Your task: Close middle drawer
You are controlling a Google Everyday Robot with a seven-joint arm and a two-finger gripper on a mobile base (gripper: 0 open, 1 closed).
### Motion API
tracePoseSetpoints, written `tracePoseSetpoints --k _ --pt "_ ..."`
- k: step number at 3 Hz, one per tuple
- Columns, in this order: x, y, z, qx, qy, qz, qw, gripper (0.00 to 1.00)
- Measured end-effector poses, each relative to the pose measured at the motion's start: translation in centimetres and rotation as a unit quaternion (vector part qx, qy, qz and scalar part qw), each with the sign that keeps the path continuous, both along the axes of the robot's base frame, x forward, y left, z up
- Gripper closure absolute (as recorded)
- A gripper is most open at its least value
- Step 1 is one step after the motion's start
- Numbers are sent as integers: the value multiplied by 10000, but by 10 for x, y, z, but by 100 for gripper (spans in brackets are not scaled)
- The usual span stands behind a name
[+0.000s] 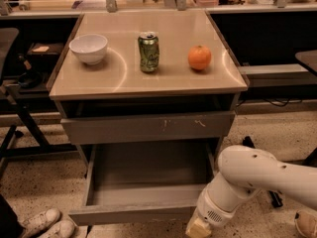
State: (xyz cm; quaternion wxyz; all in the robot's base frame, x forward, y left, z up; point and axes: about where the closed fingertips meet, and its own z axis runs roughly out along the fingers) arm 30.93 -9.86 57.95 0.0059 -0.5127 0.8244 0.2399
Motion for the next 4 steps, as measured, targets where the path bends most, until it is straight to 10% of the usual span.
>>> tracePoseSetpoints --k 4 --pt "66 9 -122 460 -74 -885 9950 100"
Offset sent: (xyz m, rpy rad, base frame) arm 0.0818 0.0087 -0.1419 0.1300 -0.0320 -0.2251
